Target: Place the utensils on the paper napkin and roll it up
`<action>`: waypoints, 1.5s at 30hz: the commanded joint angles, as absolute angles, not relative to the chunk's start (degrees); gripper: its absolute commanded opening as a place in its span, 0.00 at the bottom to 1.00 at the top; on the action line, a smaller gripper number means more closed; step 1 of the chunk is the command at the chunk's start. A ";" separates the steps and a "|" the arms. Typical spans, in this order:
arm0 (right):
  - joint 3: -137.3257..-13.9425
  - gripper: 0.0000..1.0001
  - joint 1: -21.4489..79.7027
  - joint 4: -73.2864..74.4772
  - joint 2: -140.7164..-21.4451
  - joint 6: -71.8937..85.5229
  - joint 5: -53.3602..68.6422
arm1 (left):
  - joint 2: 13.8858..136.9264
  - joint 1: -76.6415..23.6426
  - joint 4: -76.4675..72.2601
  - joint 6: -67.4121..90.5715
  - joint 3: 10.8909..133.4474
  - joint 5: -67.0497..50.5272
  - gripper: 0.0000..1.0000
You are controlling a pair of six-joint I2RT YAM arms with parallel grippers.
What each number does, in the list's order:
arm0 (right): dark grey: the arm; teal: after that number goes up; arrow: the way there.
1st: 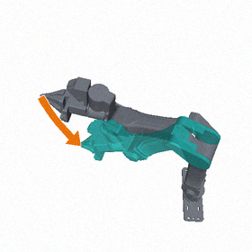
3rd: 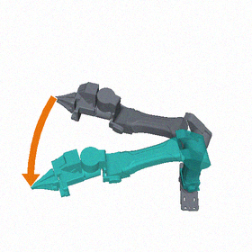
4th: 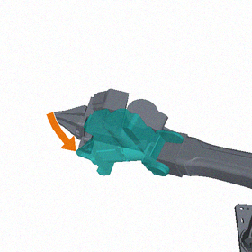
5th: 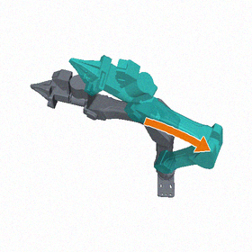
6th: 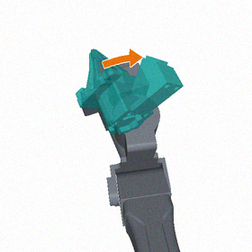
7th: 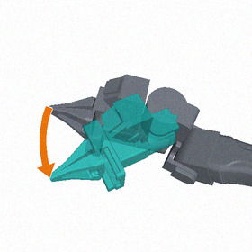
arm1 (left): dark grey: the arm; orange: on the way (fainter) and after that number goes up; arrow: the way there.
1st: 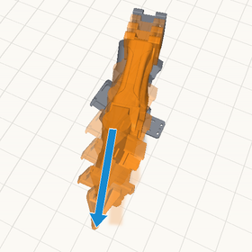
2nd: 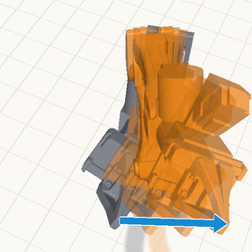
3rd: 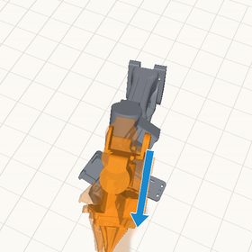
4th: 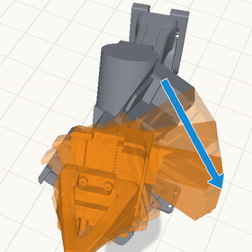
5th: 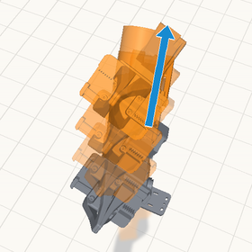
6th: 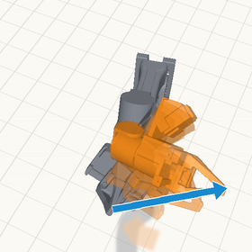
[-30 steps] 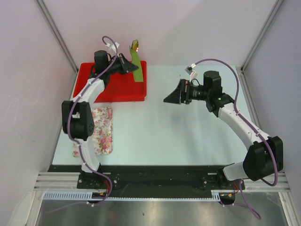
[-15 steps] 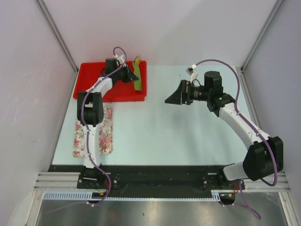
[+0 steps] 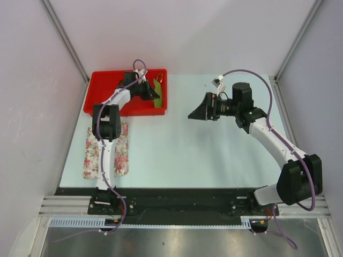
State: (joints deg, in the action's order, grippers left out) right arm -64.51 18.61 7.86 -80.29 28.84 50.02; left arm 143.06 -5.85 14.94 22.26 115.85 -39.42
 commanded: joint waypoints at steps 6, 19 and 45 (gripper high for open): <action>-64.60 1.00 18.46 6.07 -81.04 28.65 50.89 | 145.72 -5.62 15.82 25.57 119.18 -41.31 0.02; -64.34 1.00 18.46 4.57 -81.91 29.97 51.15 | 146.34 -5.62 19.77 25.93 119.79 -36.56 0.28; -66.53 1.00 18.11 7.82 -80.77 28.30 51.15 | 136.59 -6.15 28.30 16.09 121.90 -16.27 0.66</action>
